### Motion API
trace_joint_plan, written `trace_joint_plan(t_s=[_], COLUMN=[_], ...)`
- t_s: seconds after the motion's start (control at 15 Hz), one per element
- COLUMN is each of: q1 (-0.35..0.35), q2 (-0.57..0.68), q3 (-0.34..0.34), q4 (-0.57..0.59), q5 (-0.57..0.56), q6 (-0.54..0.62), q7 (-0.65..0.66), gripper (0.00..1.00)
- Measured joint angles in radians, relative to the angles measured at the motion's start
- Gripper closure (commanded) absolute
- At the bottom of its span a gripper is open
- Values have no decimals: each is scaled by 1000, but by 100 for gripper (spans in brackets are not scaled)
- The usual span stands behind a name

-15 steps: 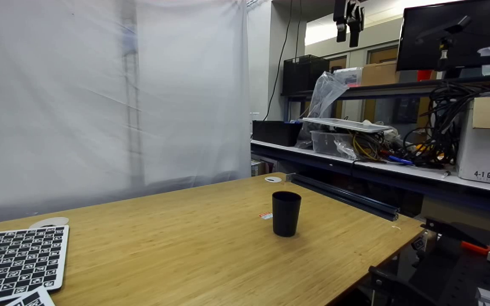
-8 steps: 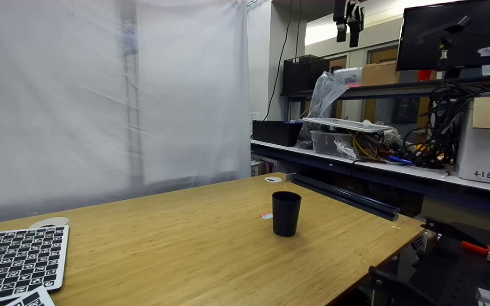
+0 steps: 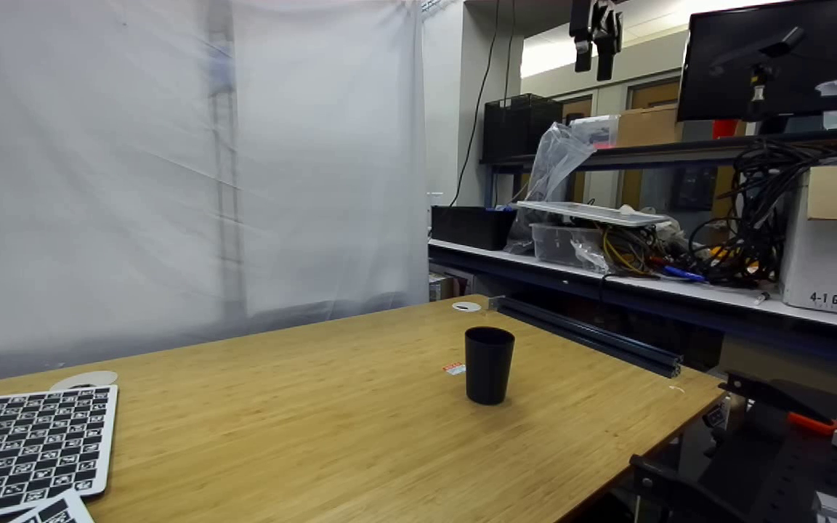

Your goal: Take the marker out of the cup and put it on the table

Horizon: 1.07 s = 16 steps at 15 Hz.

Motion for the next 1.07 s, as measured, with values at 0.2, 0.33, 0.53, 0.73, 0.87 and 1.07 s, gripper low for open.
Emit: trace_joint_plan(t_s=[0.2, 0.33, 0.53, 0.73, 0.87, 1.07], q1=[0, 0, 0, 0, 0, 1], q2=[0, 0, 0, 0, 7, 39], q3=[0, 0, 0, 0, 0, 1], q4=[0, 0, 0, -1, -4, 2], q5=[0, 0, 0, 0, 1, 3], q6=[0, 0, 0, 0, 0, 0], q7=[0, 0, 0, 0, 0, -8], gripper=[0, 0, 0, 0, 0, 0])
